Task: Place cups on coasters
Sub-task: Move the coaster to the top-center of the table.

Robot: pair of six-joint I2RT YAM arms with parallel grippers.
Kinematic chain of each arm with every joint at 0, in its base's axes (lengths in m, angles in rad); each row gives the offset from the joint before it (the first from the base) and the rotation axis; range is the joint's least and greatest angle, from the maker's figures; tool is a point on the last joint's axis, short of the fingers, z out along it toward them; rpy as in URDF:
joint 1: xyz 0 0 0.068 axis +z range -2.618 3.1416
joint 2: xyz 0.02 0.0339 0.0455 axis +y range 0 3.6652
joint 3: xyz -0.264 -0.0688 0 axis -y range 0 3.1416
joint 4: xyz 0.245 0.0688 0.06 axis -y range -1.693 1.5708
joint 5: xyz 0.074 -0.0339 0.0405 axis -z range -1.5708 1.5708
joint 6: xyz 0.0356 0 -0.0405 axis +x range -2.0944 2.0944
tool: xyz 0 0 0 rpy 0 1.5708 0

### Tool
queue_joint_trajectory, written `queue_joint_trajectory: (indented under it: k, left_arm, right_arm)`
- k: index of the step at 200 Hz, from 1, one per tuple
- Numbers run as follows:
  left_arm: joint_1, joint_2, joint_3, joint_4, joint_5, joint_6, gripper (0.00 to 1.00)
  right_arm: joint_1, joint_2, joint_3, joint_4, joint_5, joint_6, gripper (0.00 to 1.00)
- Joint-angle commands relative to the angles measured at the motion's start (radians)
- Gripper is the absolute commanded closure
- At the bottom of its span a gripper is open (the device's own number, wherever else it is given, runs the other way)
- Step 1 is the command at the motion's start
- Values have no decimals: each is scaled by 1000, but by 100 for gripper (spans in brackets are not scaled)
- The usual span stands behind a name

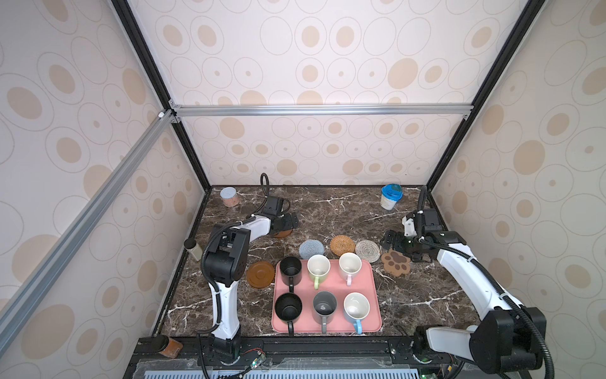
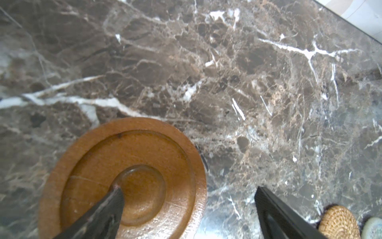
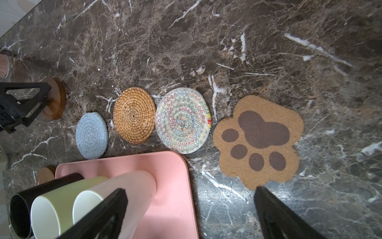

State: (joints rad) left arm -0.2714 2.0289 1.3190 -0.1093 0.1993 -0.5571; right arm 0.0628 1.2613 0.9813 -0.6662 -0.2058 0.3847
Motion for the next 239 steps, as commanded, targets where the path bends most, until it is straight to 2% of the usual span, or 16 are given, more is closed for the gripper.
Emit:
queue_joint_trajectory:
  k: [1,48,111,182,212,239]
  left_arm:
    - [-8,-5,-60,-80,-4,-10,0]
    - [-8,-40,-60,-61,-9,-19,0]
    - [-8,-102,19,-79,-8,-23,0]
    - [-8,-238,-46,-64,-67,-44,0]
    - [-6,-260,-82,-25,-15,-20,0]
    - [-6,-213,-75,-21,61,-42,0]
  right_arm:
    - [6,-6,-12,-13,10,15,0]
    - [6,5,-4,-13,8,13,0]
    - [6,8,17,-26,14,8,0]
    - [6,30,43,-35,1,0,0]
    - [7,52,65,-39,-10,-3,0]
    - [6,56,64,-33,-23,3,0]
